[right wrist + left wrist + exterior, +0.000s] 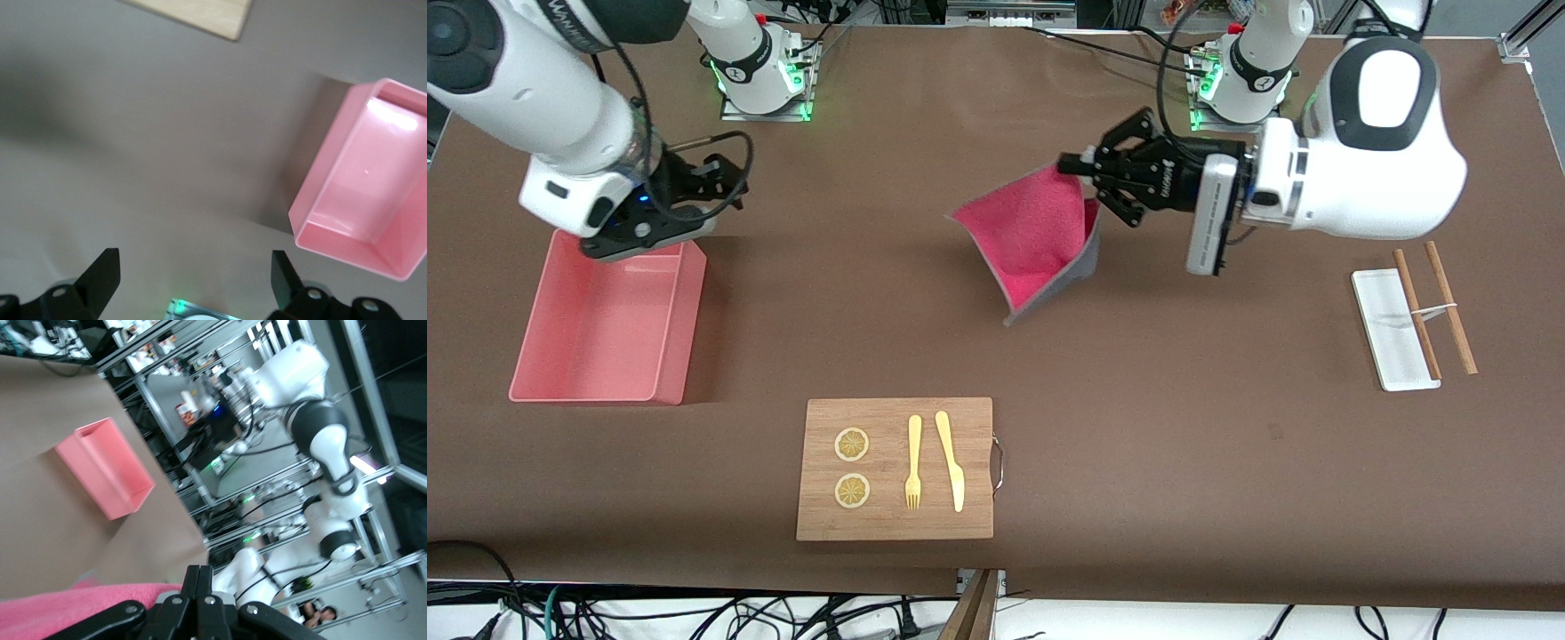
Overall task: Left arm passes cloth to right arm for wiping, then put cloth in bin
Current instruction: 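Lift the cloth with the left gripper while the right gripper rises, then carry the cloth toward the right gripper while the right gripper approaches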
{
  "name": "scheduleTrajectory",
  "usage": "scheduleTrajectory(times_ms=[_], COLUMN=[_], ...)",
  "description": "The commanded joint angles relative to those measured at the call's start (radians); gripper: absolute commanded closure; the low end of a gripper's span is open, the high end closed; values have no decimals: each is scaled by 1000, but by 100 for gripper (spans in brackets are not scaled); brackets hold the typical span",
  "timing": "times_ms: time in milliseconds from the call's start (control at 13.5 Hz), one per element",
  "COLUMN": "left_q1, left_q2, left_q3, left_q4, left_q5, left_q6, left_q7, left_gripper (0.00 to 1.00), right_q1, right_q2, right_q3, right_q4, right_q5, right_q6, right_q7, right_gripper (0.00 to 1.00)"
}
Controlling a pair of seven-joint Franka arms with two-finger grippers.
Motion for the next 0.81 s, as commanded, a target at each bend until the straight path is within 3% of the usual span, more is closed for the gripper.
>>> scheduleTrajectory(times_ms=[0, 222, 739], left_q1=[-79, -125, -128], left_q2=[43, 58, 71], left_q3=[0, 0, 2], left_q4=[28, 34, 32], left_q5=[-104, -186, -209], left_q6=[116, 215, 217], left_q7=[-16, -7, 1], left_gripper=[100, 100, 100], right_q1=[-7, -13, -42], right_q2=[-6, -5, 57], right_q3=[4, 0, -10], right_q4=[63, 71, 11], right_q5=[106, 256, 624], right_q6=[-43, -46, 55], right_q7=[-248, -581, -1169], right_gripper=[0, 0, 0])
